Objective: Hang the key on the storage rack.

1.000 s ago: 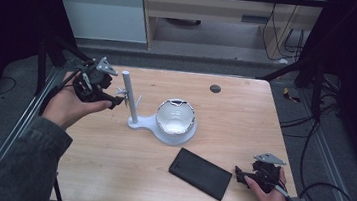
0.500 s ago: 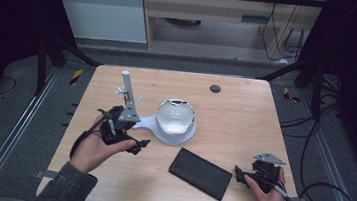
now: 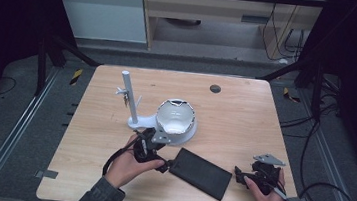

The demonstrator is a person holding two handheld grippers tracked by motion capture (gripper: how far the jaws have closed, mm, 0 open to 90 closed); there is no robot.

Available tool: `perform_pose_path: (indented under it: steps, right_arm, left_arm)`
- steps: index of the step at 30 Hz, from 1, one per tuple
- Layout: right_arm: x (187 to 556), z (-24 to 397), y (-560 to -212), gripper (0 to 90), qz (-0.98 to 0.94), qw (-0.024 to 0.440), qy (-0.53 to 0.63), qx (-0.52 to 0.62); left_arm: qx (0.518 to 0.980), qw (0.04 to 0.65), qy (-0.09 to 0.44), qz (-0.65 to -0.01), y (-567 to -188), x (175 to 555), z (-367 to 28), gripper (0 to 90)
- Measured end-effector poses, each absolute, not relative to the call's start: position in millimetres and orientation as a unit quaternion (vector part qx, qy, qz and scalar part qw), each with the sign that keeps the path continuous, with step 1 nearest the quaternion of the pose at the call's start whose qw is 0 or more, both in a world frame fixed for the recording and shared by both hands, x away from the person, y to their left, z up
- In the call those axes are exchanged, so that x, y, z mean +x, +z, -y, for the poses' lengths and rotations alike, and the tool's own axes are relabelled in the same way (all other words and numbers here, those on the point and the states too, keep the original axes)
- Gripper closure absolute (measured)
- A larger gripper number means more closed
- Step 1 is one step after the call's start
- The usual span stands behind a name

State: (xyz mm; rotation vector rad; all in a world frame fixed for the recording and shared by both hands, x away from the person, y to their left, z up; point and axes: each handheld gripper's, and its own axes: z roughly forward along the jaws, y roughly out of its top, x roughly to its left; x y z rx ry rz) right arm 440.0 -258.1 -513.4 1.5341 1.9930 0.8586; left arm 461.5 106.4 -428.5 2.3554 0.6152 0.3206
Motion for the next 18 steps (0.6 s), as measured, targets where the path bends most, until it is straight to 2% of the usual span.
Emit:
perform_pose_path:
  steps: [9, 18]
  right_arm:
    - [439, 258, -513, 0.5, -0.73, 0.239, 0.313, 0.559]
    - [438, 258, -513, 0.4, -0.729, 0.239, 0.313, 0.56]
  left_arm:
    - [0.901, 0.332, 0.119, -0.253, -451, 458, -108, 15.7]
    - [0.896, 0.344, 0.121, -0.254, -455, 454, -112, 15.7]
